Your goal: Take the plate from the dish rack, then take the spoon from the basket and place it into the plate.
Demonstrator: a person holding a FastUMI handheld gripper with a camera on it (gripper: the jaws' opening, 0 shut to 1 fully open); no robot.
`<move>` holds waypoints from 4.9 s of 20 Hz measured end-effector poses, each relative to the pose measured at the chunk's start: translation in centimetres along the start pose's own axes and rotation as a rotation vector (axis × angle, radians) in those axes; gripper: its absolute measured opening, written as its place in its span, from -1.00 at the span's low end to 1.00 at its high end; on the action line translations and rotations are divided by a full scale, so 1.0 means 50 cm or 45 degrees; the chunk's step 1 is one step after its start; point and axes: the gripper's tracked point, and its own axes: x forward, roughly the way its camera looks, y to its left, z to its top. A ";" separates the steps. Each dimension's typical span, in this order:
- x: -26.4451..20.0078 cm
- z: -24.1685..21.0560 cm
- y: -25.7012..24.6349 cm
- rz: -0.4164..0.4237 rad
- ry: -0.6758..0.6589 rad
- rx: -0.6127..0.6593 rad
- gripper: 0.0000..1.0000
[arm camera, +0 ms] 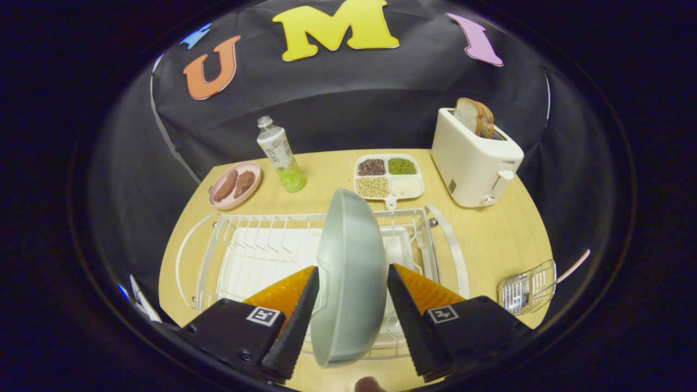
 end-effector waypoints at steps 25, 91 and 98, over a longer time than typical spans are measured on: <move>-0.248 -0.150 -0.037 -0.107 -0.181 0.091 -0.28; -0.061 -0.067 -0.671 0.038 -0.952 0.165 0.39; -0.110 -0.087 -0.618 0.091 -0.973 0.227 -0.68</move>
